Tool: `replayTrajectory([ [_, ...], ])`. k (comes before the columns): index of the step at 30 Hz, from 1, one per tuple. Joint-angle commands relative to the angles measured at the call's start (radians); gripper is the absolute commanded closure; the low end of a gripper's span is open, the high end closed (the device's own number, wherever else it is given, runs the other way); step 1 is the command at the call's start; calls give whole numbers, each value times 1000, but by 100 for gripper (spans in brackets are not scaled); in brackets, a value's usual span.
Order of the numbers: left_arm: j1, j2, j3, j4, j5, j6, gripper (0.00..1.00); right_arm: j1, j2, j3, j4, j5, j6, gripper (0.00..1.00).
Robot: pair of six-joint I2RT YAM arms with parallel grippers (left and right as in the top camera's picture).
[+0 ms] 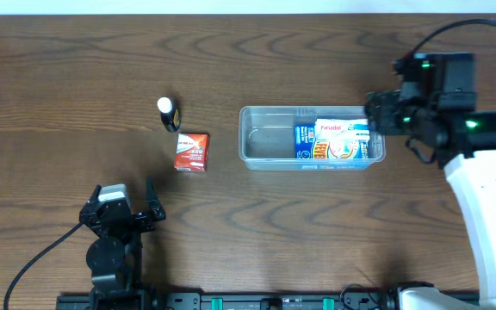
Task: Pack container
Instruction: 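Lift the Zam-Buk tin and carry it over the container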
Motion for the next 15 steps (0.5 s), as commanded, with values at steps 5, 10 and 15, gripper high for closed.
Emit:
replayTrajectory([
  [5,6,-7,-28,-6,11,14,2,114,69,10,-56,-5,92,46],
  [10,6,-7,-28,-6,11,14,2,130,142,5,-73,6,99,46],
  [15,6,-7,-28,-6,11,14,2,151,203,5,-85,13,113,47],
])
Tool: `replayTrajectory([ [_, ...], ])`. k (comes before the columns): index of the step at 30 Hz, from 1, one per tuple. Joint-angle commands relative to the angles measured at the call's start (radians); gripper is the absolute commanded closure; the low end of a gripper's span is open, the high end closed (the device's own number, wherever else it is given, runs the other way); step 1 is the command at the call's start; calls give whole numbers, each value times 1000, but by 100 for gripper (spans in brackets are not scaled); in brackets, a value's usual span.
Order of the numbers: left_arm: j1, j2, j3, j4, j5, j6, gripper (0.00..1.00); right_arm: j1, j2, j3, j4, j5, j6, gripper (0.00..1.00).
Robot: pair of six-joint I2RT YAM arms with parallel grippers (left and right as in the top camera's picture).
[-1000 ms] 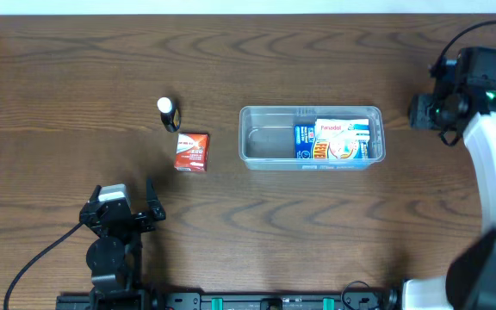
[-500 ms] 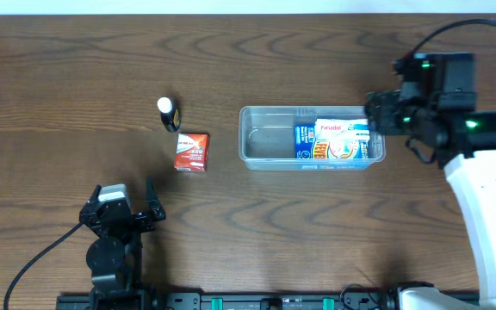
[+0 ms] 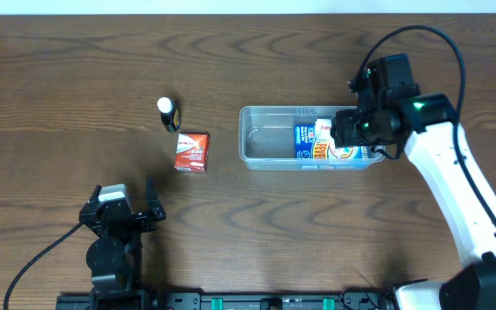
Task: Pack container
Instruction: 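Lift the Zam-Buk tin and carry it over the container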
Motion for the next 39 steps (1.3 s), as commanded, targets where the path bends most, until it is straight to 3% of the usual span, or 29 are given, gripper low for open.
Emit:
replayTrajectory([
  [1,6,-7,-28,-6,11,14,2,31,33,5,-7,13,36,48],
  [15,6,-7,-28,-6,11,14,2,35,49,-27,-51,107,35,48],
  [25,6,-7,-28,-6,11,14,2,34,49,-163,117,119,35,47],
  [39,6,-7,-28,-6,11,14,2,34,49,-201,143,209,61,46],
])
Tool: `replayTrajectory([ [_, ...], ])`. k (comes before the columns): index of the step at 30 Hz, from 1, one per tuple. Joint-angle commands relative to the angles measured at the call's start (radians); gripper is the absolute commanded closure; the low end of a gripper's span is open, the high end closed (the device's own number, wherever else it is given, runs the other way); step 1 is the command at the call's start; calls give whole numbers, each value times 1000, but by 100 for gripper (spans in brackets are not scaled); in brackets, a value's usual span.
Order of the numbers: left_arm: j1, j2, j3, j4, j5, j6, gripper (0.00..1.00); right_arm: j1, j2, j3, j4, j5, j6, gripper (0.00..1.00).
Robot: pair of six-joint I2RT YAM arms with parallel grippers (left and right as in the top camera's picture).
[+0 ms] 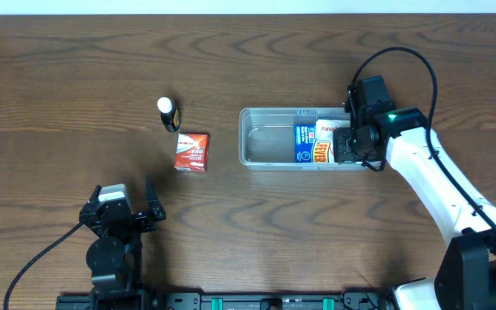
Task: Pack container
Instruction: 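Lift the Zam-Buk tin and carry it over the container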
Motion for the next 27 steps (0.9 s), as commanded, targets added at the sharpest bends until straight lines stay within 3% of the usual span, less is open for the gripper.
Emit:
replayTrajectory([
  [1,6,-7,-28,-6,11,14,2,6,8,-25,16,47,16,46],
  [27,6,-7,-28,-6,11,14,2,5,8,-25,77,114,15,40],
])
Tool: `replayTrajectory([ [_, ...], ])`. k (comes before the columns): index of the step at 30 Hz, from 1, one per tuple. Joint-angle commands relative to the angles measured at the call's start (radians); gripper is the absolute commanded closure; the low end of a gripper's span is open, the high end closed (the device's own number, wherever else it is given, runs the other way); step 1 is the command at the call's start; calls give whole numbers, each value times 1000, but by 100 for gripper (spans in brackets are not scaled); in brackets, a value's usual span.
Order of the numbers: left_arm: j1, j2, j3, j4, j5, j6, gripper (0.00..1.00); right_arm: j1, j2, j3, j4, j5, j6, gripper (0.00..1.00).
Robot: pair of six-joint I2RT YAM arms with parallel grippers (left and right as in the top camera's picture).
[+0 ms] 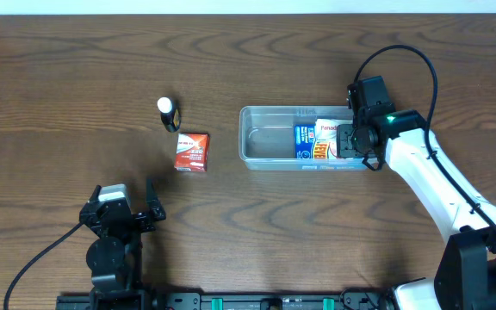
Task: Pack container
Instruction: 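Lift the Zam-Buk tin and carry it over the container, then lower the Zam-Buk tin into the container beside the Panadol box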
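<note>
The clear plastic container (265, 138) lies mid-table. In its right half stand a blue box (304, 142) and a white-and-red Panadol box (327, 139). My right gripper (351, 142) hangs over the container's right end, right against the Panadol box; its fingers are hidden under the wrist. A red box (192, 151) lies flat on the table left of the container, and a small dark bottle with a white cap (169, 114) stands just beyond it. My left gripper (151, 207) rests at the near left, far from everything, with its fingers apart and nothing between them.
The container's left half holds nothing. The right arm (429, 185) stretches from the near right corner across to the container. The left arm's base (110, 250) sits at the near edge.
My right gripper has shifted very slightly to the right over the container's end, so a little more of the Panadol box shows. Nothing else moved.
My right gripper stood beyond the container's right end, with both boxes inside the bin. Then it was over the right end, partly covering the Panadol box, then lower and closer in. It stays there now. The left arm, red box and bottle never moved.
</note>
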Motion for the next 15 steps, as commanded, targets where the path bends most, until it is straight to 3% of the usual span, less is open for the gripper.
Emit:
replayTrajectory([
  [1,6,-7,-28,-6,11,14,2,5,4,-5,5,24,11,40],
  [15,6,-7,-28,-6,11,14,2,6,4,-16,2,23,-8,37],
])
